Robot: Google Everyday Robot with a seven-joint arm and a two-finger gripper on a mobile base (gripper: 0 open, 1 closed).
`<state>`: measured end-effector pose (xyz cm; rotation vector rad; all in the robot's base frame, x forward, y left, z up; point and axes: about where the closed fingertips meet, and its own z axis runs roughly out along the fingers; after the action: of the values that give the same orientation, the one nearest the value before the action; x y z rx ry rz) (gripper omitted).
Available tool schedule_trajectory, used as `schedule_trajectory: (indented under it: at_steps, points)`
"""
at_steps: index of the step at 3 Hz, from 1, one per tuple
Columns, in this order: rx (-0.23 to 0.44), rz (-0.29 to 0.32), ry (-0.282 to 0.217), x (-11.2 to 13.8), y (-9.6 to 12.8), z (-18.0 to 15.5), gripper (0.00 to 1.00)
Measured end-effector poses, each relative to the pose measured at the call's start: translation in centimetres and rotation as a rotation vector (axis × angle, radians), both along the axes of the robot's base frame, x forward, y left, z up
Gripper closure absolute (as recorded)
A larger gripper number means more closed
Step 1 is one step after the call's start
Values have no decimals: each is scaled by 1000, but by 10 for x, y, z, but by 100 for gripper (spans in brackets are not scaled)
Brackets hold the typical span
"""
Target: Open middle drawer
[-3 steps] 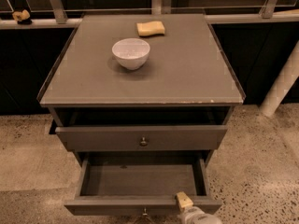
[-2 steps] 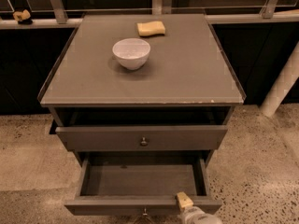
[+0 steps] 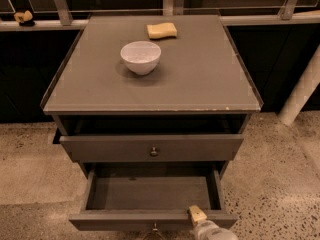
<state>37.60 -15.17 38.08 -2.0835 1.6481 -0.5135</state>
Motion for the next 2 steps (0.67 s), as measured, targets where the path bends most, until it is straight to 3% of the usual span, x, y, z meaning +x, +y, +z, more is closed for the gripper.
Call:
schedule_trajectory:
  at_steps: [1,2]
  points:
    - [0,0,0,0,0,0,11]
    - [0,0,0,0,0,0,0]
